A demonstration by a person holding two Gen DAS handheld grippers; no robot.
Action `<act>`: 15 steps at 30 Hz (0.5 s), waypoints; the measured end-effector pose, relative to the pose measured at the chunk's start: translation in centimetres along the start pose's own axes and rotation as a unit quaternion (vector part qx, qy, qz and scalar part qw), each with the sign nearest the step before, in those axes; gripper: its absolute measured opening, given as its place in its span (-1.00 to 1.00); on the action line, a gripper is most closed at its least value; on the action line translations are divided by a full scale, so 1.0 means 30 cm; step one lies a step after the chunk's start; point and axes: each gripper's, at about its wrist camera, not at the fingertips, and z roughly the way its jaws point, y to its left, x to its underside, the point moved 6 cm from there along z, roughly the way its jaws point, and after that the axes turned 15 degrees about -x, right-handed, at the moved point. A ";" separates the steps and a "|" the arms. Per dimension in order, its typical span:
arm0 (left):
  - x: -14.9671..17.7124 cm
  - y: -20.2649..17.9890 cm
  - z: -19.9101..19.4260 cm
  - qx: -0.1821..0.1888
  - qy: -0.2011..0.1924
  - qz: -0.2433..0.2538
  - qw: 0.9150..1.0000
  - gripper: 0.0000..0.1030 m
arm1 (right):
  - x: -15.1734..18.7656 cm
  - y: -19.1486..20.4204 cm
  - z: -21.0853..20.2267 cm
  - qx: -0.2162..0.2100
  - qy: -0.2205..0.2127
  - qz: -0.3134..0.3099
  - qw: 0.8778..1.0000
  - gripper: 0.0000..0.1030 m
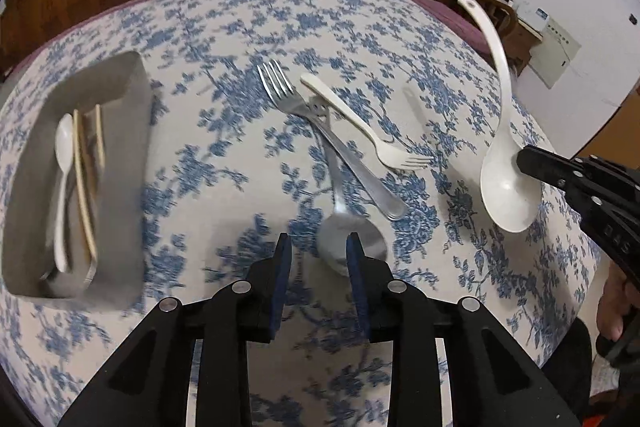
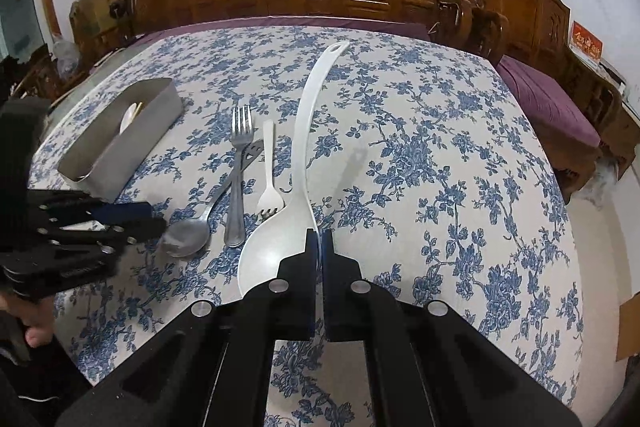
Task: Organize utensils
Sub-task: 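Grasp the metal spoon with the left tool while the right tool holds the ladle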
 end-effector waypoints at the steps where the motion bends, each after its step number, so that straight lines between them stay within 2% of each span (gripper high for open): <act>1: 0.003 -0.012 0.006 -0.002 0.005 -0.001 1.000 -0.48 | -0.001 0.000 -0.002 0.000 0.000 -0.001 1.000 -0.94; 7: 0.010 -0.038 0.032 -0.005 0.031 -0.017 0.999 -0.48 | -0.011 -0.022 -0.029 -0.005 -0.009 0.008 1.000 -0.94; 12: 0.010 -0.050 0.033 -0.022 0.035 -0.031 0.999 -0.49 | -0.023 -0.043 -0.057 -0.004 -0.019 0.019 1.000 -0.94; 15: 0.007 -0.053 0.029 -0.038 0.035 -0.033 0.998 -0.67 | -0.030 -0.041 -0.069 -0.005 -0.023 0.018 1.000 -0.94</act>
